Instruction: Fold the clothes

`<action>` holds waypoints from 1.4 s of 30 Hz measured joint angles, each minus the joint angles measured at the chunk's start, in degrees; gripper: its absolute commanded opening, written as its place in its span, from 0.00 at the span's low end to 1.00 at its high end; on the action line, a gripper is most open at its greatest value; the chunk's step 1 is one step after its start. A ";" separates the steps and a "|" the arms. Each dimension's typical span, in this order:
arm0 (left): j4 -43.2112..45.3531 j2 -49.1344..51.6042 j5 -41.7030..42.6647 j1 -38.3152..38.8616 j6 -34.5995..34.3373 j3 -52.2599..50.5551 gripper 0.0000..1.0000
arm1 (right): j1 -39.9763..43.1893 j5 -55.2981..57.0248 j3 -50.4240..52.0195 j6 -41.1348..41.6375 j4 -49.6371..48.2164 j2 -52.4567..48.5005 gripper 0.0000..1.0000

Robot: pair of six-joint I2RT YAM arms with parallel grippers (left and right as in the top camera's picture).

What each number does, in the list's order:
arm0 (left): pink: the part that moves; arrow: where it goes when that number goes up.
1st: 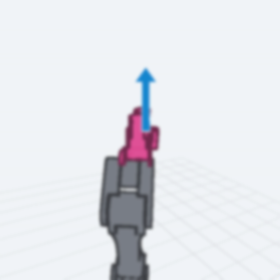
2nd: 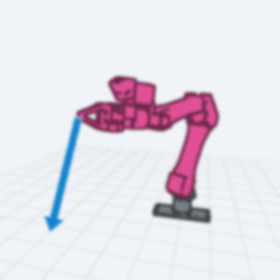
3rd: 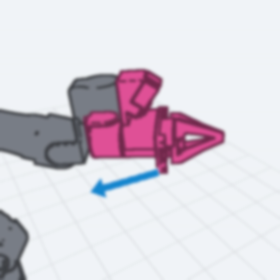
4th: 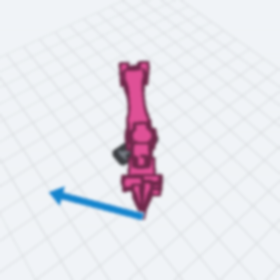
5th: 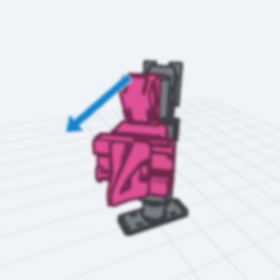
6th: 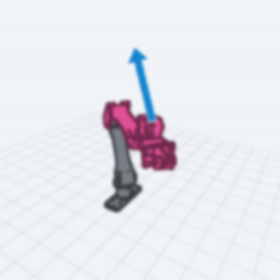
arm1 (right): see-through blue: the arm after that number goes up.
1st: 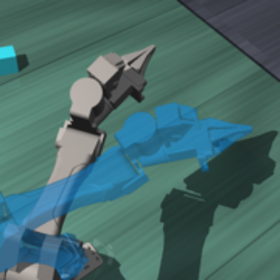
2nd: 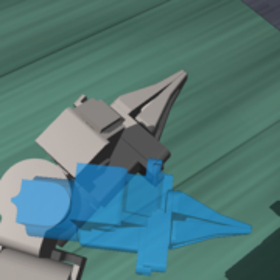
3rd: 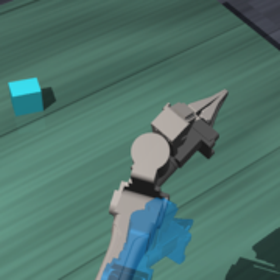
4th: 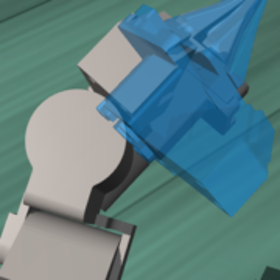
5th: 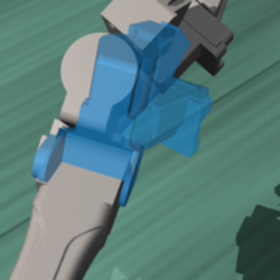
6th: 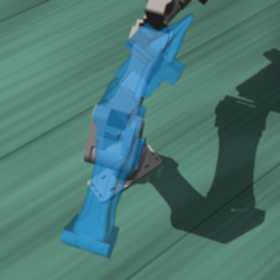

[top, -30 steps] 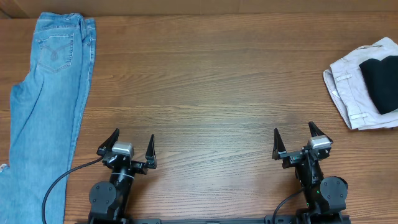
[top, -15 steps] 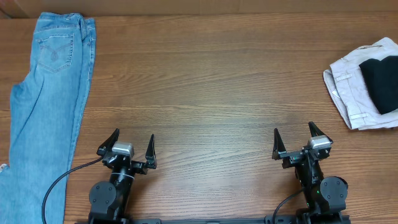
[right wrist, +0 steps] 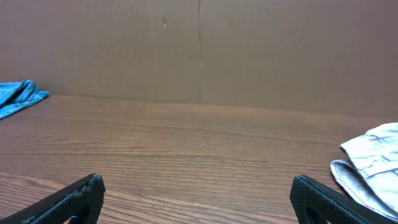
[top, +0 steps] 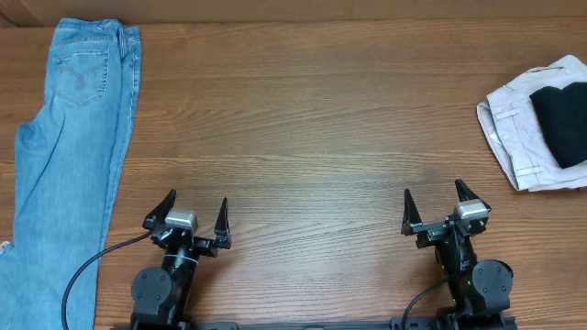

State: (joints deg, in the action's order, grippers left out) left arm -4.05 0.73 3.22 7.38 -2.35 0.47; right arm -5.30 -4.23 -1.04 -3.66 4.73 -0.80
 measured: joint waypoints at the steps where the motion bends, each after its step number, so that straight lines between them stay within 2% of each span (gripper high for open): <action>1: 0.00 0.00 0.00 0.00 0.00 0.00 1.00 | 0.00 0.02 0.00 0.00 -0.02 0.00 1.00; 32: 0.00 0.00 0.00 0.00 0.00 0.00 1.00 | 0.00 0.00 0.00 0.24 0.00 0.00 1.00; 42: -0.52 0.55 -0.07 0.00 -2.01 0.09 1.00 | 0.00 0.00 0.00 5.38 0.13 0.00 1.00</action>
State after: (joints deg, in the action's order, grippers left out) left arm -4.58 1.28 3.16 7.38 -4.36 0.56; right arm -5.30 -4.23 -1.04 1.72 4.86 -0.80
